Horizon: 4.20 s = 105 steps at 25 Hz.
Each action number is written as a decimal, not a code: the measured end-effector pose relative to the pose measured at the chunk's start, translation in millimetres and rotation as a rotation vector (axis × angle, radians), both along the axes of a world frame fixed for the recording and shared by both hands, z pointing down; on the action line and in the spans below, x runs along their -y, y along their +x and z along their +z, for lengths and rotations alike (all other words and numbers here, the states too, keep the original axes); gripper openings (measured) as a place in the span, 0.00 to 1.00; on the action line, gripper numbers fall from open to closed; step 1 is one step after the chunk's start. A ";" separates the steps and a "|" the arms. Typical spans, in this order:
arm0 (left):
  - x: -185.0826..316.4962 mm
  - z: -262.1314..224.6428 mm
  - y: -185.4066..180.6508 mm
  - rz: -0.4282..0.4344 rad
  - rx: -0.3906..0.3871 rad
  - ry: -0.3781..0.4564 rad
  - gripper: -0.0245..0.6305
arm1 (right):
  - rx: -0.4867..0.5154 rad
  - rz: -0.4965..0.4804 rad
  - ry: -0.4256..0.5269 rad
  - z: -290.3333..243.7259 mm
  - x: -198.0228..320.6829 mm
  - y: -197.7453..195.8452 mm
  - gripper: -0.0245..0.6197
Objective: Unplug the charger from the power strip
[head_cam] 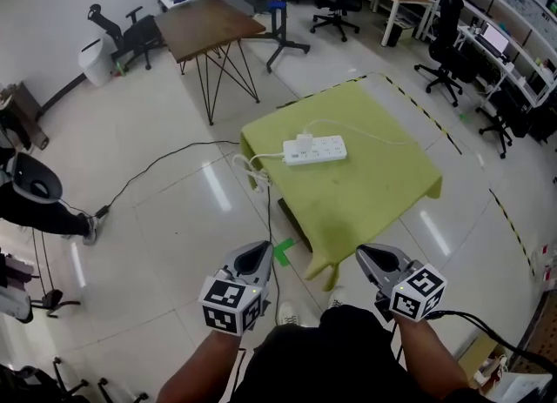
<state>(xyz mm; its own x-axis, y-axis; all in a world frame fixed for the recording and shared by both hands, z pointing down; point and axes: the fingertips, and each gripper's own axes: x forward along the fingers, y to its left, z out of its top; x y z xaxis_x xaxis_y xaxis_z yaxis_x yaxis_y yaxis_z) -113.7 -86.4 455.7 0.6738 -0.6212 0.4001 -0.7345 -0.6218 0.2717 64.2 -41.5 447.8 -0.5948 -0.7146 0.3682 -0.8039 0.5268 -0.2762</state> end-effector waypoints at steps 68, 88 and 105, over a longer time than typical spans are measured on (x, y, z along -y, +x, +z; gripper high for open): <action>80.6 57.0 -2.3 -0.423 0.100 -0.205 0.05 | -0.064 -0.523 -0.080 149.4 349.5 -32.3 0.29; 59.3 50.1 -15.6 -0.424 0.057 -0.186 0.05 | 0.452 -0.059 -0.794 241.3 251.5 -52.2 0.27; 54.9 38.8 -19.7 -0.416 0.038 -0.162 0.05 | 0.426 0.040 -0.856 239.1 241.2 -36.9 0.43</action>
<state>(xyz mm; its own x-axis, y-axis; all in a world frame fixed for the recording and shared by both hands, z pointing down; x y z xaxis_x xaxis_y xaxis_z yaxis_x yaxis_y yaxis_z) -133.4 -141.3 494.5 0.3632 -0.7632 0.5344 -0.9244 -0.2233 0.3093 27.3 -282.7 686.9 -0.7805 -0.3259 0.5335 -0.5598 -0.0156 -0.8285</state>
